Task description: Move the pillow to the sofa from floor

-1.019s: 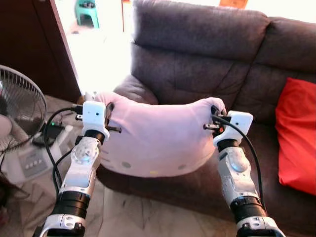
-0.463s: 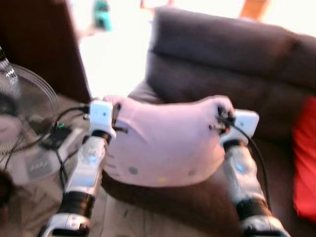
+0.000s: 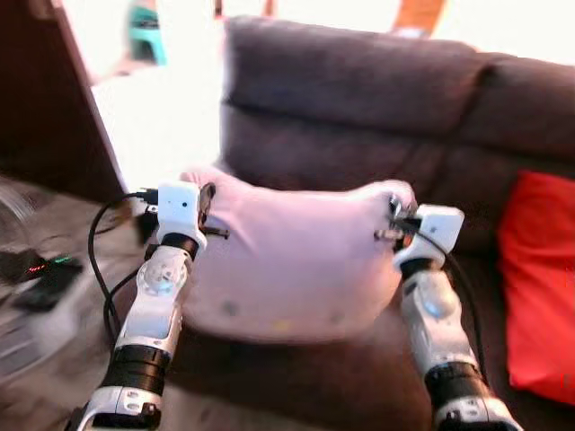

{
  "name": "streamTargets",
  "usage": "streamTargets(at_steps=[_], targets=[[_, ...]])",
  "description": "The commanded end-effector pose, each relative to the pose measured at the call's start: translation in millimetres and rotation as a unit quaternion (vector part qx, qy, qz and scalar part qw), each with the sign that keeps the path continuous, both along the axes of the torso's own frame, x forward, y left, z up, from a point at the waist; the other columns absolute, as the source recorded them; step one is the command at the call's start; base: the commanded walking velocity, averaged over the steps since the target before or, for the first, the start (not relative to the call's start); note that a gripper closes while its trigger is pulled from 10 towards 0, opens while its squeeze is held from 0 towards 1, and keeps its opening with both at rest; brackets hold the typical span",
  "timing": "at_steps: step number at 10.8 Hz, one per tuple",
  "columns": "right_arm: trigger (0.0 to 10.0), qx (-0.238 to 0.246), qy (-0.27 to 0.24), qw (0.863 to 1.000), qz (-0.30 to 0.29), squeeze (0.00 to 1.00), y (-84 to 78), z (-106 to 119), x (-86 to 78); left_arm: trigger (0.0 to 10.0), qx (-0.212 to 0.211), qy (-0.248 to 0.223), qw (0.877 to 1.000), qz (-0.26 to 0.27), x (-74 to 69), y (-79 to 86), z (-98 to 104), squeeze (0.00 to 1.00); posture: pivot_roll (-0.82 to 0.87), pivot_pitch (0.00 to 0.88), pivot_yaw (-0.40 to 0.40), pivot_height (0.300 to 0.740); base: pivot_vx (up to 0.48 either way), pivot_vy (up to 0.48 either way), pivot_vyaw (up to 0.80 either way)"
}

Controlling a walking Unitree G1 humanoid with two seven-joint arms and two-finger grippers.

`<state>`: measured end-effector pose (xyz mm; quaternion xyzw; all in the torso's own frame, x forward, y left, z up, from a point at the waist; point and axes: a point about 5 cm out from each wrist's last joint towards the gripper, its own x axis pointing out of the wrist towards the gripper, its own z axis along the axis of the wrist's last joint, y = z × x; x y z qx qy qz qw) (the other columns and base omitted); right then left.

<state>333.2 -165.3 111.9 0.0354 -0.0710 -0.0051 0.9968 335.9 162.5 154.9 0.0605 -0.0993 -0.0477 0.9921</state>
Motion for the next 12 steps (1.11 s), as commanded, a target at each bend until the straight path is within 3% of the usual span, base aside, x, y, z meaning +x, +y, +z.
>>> streamTargets(at_steps=[1,9,12], targets=[[10.0,0.002,-0.032,0.999,0.003,0.00,2.9,15.5,4.3,10.0,0.003,-0.039,0.999,0.017,1.9,9.6,18.4,0.00,0.13,0.006,-0.057,0.740,0.307,0.000,0.00],[10.0,-0.013,-0.017,1.000,0.018,0.00,3.5,11.1,3.7,10.0,0.003,-0.042,0.999,0.027,3.0,11.3,20.3,0.00,0.12,0.012,-0.065,0.740,0.307,0.000,0.00],[10.0,-0.033,-0.019,0.999,0.026,0.00,4.7,11.8,3.7,10.0,-0.013,-0.037,0.999,0.035,3.2,12.4,17.4,0.00,0.12,0.020,-0.070,0.740,0.000,0.000,0.34]])
